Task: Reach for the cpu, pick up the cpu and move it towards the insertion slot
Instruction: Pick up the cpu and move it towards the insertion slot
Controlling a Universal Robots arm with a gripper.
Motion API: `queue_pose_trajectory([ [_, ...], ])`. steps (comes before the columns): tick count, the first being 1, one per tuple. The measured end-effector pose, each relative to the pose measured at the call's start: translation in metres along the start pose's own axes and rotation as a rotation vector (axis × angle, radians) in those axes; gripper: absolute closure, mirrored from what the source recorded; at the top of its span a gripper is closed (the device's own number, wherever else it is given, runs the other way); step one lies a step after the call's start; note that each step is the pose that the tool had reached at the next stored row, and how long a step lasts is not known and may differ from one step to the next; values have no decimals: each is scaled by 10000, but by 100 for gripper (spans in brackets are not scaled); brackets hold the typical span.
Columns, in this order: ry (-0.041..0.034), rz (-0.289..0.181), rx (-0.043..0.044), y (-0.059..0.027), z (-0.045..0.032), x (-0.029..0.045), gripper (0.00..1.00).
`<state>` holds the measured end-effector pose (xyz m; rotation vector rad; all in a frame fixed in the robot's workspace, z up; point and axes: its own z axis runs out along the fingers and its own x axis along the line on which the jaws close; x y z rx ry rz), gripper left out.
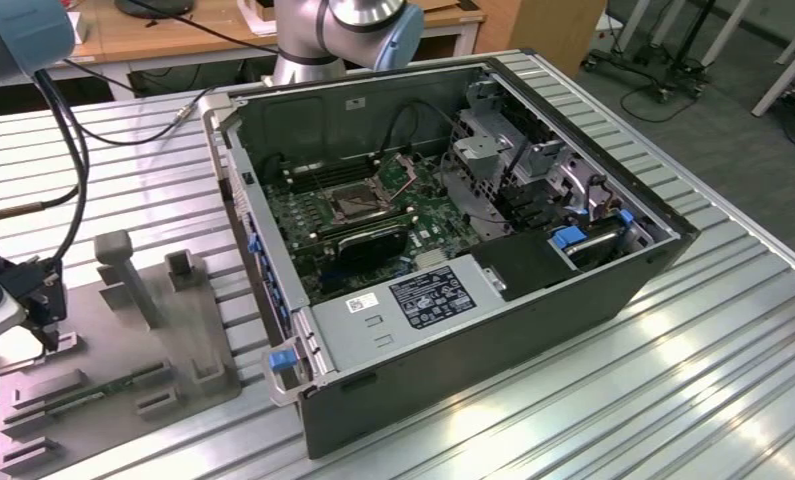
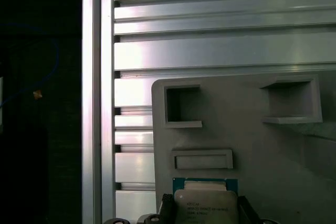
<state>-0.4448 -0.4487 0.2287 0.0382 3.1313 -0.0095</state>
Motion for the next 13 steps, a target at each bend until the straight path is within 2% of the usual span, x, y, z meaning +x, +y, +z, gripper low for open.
queue_pose_trajectory([
  [13, 1, 1, 1, 0, -40, 0, 45],
])
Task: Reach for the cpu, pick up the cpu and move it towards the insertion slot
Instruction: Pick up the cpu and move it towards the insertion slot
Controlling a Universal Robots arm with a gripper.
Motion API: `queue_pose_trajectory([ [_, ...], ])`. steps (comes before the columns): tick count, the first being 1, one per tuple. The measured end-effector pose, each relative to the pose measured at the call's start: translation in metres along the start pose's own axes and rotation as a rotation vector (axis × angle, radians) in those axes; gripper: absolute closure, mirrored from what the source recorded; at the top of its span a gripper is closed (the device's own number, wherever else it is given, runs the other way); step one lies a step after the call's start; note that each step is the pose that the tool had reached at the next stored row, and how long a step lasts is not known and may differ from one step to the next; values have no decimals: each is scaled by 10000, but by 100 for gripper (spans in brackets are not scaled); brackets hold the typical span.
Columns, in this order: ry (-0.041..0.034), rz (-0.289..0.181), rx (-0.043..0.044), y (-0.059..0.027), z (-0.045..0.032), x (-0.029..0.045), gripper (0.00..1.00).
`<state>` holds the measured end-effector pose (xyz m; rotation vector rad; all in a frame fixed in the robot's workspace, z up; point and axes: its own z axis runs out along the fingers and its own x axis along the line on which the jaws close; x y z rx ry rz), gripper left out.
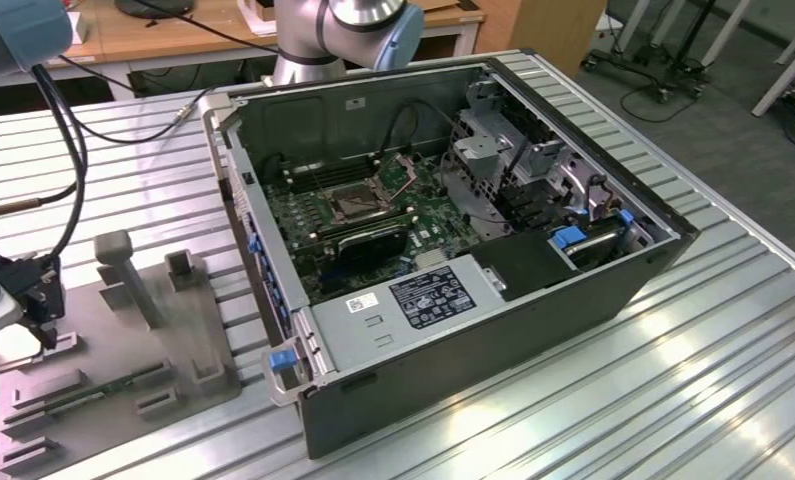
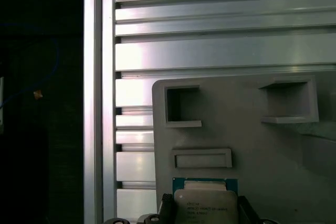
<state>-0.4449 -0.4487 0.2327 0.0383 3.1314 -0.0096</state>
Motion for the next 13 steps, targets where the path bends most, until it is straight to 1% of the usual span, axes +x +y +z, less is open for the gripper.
queue_pose_trajectory([
  [10, -1, 0, 1, 0, -14, 0, 45],
  [13, 2, 0, 3, 0, -30, 0, 45],
])
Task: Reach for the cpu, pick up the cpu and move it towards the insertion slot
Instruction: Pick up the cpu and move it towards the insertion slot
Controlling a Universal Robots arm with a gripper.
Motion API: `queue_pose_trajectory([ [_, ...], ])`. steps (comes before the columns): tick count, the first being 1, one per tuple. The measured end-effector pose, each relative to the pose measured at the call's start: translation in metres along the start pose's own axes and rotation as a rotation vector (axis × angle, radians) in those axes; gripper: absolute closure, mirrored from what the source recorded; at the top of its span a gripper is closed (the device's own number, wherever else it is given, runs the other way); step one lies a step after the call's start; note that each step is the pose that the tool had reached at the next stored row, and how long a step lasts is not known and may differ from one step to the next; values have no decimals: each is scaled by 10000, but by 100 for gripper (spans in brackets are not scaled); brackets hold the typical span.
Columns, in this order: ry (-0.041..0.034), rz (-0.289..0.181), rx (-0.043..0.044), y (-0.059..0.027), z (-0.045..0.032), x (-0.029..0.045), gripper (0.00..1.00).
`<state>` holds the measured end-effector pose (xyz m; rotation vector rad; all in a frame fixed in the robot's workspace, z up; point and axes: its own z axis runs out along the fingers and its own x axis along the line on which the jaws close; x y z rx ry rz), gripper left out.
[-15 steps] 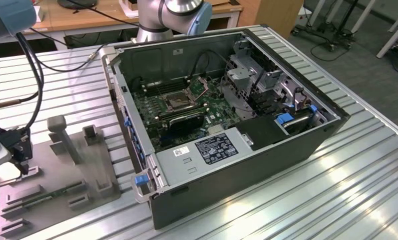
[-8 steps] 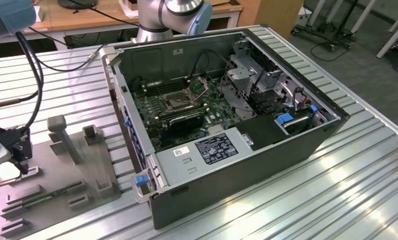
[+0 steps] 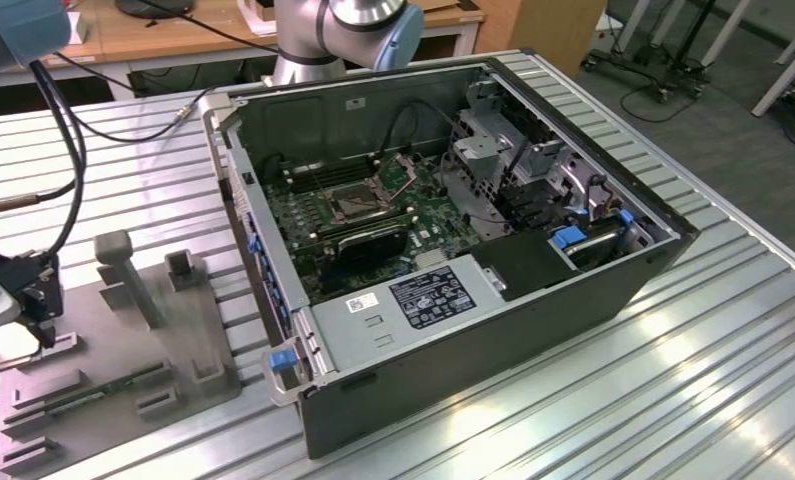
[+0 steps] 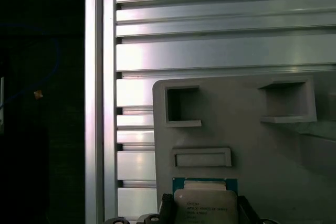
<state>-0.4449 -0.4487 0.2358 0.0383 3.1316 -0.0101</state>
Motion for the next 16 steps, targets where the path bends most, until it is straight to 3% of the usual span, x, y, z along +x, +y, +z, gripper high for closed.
queue_pose_trajectory([
  [16, -5, 0, -3, 0, -76, -1, 45],
])
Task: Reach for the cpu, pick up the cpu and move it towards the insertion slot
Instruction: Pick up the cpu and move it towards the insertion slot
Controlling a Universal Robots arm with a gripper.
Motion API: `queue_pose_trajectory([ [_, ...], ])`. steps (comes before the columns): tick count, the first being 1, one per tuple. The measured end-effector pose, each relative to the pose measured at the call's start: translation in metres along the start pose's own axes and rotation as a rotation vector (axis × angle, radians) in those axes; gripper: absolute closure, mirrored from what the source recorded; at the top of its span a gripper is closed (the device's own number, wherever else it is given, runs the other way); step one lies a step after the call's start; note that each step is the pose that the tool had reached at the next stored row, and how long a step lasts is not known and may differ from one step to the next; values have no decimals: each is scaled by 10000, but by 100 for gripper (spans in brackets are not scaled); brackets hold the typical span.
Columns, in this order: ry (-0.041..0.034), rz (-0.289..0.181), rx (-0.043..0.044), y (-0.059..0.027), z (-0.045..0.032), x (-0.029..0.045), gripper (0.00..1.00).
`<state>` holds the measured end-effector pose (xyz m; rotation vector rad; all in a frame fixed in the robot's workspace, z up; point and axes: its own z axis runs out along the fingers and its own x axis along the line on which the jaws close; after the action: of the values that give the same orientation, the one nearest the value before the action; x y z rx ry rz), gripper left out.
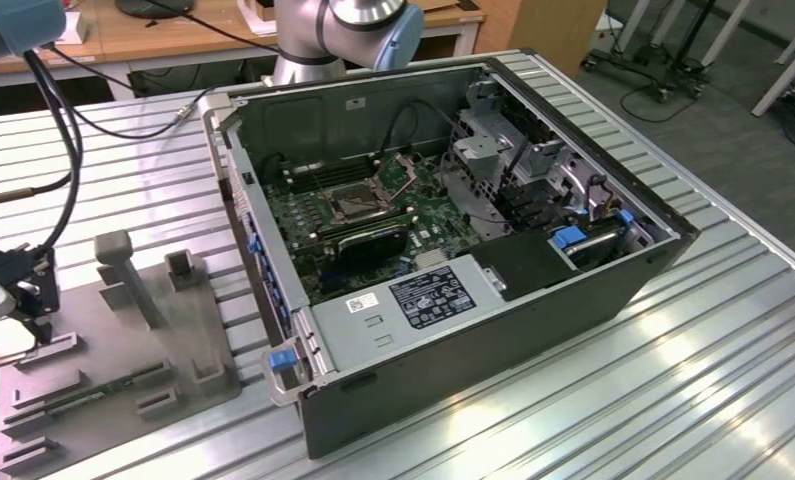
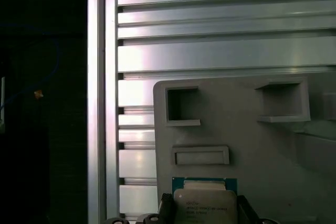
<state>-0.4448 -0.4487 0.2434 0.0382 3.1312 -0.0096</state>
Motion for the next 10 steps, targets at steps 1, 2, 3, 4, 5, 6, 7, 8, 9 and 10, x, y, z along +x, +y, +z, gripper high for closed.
queue_pose_trajectory([
  [1, 2, 0, 1, 0, -4, 0, 45],
  [2, 3, 0, 2, 0, -10, 0, 45],
  [3, 3, 0, 2, 0, -15, 0, 45],
  [4, 2, 0, 2, 0, -19, 0, 45],
  [5, 2, 1, 2, 0, -24, 0, 45],
  [6, 2, 0, 1, 0, -28, 0, 45],
  [7, 2, 0, 1, 0, -32, 0, 45],
  [8, 2, 0, 1, 0, -35, 0, 45],
  [9, 1, 0, 1, 0, -38, 0, 45],
  [10, 2, 0, 1, 0, -41, 0, 45],
])
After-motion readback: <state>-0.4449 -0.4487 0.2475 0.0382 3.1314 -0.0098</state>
